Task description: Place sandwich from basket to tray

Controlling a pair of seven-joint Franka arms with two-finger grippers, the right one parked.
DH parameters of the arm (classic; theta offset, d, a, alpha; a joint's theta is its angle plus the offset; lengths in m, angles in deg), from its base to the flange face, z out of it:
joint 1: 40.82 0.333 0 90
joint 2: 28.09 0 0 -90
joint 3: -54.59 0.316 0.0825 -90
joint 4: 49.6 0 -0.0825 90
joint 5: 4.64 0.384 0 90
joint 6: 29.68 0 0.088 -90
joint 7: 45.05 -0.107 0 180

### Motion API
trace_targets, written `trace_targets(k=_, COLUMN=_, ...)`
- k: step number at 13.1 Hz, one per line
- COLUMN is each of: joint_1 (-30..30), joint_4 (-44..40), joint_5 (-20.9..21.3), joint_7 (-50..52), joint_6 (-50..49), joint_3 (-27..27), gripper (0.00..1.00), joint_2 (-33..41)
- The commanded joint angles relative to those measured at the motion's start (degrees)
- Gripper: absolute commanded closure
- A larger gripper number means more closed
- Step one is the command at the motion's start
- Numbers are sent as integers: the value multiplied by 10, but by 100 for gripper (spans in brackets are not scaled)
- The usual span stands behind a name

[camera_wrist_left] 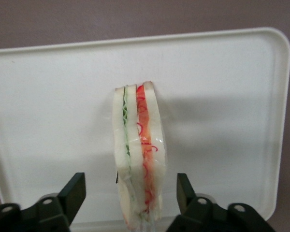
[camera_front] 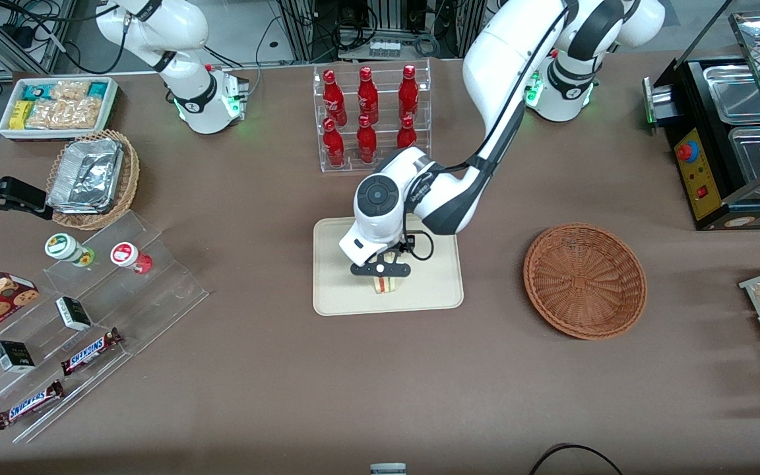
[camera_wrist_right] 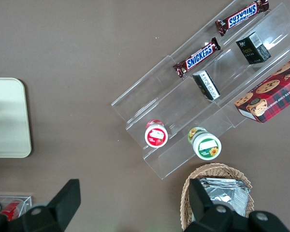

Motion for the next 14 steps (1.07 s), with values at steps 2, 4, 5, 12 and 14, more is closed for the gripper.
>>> trace_targets(k=2, joint_1=3, joint_4=4, joint_5=10, joint_7=47, joint_6=-62, joint_3=32, gripper=0, joint_2=83)
trace_targets(k=4, joint_1=22, joint_4=5, joint_5=6, joint_7=43, joint_6=-100, joint_3=44, gripper=0, joint_2=122)
trace_targets(k=5, joint_1=36, joint_4=5, joint_5=5, joint_7=41, joint_6=-127, joint_3=44, gripper=0, joint_2=144)
trace_targets(k=12, joint_1=148, joint_4=13, joint_5=6, joint_7=-79, joint_6=-300, joint_3=45, gripper=0, joint_2=274)
trace_targets(k=14, joint_1=187, joint_4=38, joint_5=10, joint_7=-113, joint_6=-309, joint_3=45, gripper=0, joint_2=306)
